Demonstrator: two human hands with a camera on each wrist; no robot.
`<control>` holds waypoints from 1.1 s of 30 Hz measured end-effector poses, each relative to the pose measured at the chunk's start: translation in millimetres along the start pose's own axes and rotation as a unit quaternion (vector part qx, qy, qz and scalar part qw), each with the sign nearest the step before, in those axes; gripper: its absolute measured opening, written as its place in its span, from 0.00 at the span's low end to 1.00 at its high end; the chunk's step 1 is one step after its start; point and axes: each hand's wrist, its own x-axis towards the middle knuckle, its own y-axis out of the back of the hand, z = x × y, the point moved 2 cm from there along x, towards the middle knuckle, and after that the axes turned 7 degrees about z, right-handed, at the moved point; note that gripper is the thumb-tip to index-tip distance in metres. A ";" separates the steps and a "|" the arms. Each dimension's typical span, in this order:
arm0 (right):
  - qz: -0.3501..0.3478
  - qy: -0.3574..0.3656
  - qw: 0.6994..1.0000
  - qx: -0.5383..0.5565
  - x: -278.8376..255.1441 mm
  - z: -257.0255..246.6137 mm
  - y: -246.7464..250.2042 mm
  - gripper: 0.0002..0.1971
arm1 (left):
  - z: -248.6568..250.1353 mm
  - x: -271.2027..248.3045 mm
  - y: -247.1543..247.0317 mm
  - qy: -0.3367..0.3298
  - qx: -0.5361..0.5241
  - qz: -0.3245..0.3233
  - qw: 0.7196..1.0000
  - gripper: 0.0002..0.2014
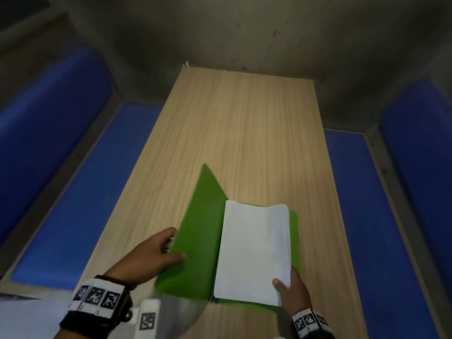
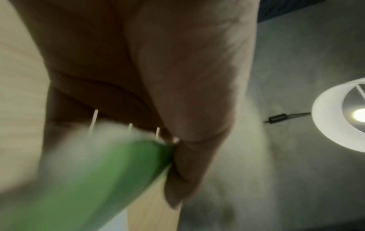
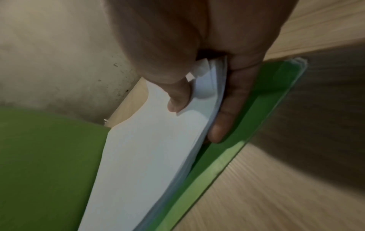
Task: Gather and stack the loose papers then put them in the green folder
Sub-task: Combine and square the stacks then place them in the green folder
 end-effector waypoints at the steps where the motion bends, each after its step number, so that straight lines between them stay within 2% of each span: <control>1: 0.002 0.003 1.000 0.001 -0.2 1.0 -0.7 0.30 | 8.5 -1.7 -14.1 -0.014 0.006 -0.041 0.999 0.12; 3: -0.003 0.004 1.000 0.010 -0.5 1.1 0.4 0.30 | 14.7 1.1 -41.7 -0.032 0.019 -0.106 0.994 0.17; 5: -0.020 0.026 0.999 0.029 -0.8 3.5 2.3 0.31 | 11.5 10.1 -67.8 -0.048 0.055 -0.151 0.986 0.25; 8: -0.029 0.034 0.997 0.055 3.9 4.6 10.1 0.41 | -6.1 28.4 -97.5 -0.037 0.140 -0.163 0.976 0.40; 10: -0.028 0.028 0.997 0.072 8.9 6.4 18.4 0.28 | -24.0 43.9 -109.6 -0.021 0.203 -0.127 0.971 0.41; 11: -0.039 0.012 0.995 0.086 16.0 9.9 22.8 0.24 | -33.7 52.6 -113.6 -0.016 0.228 -0.102 0.968 0.38; 12: -0.039 0.021 0.996 0.083 18.8 11.2 26.1 0.24 | -46.1 60.0 -114.4 -0.007 0.241 -0.076 0.968 0.34; 13: -0.035 -0.039 0.989 0.141 19.7 11.0 30.3 0.25 | -57.6 66.8 -114.4 0.004 0.240 -0.050 0.969 0.32; 16: 0.002 -0.070 0.989 0.127 30.7 31.1 37.1 0.38 | -86.2 81.7 -111.0 0.053 0.190 0.011 0.980 0.39; 19: -0.020 -0.098 0.988 0.122 22.4 24.4 42.5 0.36 | -101.5 89.6 -112.2 0.071 0.213 0.027 0.974 0.44; 20: -0.024 -0.072 0.994 0.078 19.6 19.8 42.0 0.30 | -103.1 89.9 -114.7 0.072 0.215 0.020 0.974 0.41; 22: 0.005 -0.013 1.000 0.005 16.2 17.9 38.7 0.12 | -104.6 90.1 -122.1 0.063 0.204 0.007 0.977 0.32; 23: 0.003 0.000 1.000 -0.018 15.0 18.0 34.3 0.11 | -106.2 90.3 -124.6 0.062 0.204 0.009 0.977 0.30; 27: -0.013 0.028 0.995 -0.092 42.8 49.6 3.4 0.28 | -117.4 89.3 -115.8 0.079 0.209 0.059 0.973 0.34; 28: -0.018 0.036 0.994 -0.097 39.1 41.1 0.1 0.27 | -122.2 90.3 -109.5 0.080 0.202 0.075 0.973 0.35; 30: -0.024 0.051 0.994 -0.097 15.1 -0.2 -3.8 0.19 | -128.9 91.7 -91.6 0.081 0.195 0.101 0.972 0.35; 33: -0.040 0.066 0.994 -0.078 -0.5 -40.8 -28.9 0.16 | -136.2 94.1 -51.6 0.092 0.214 0.139 0.963 0.33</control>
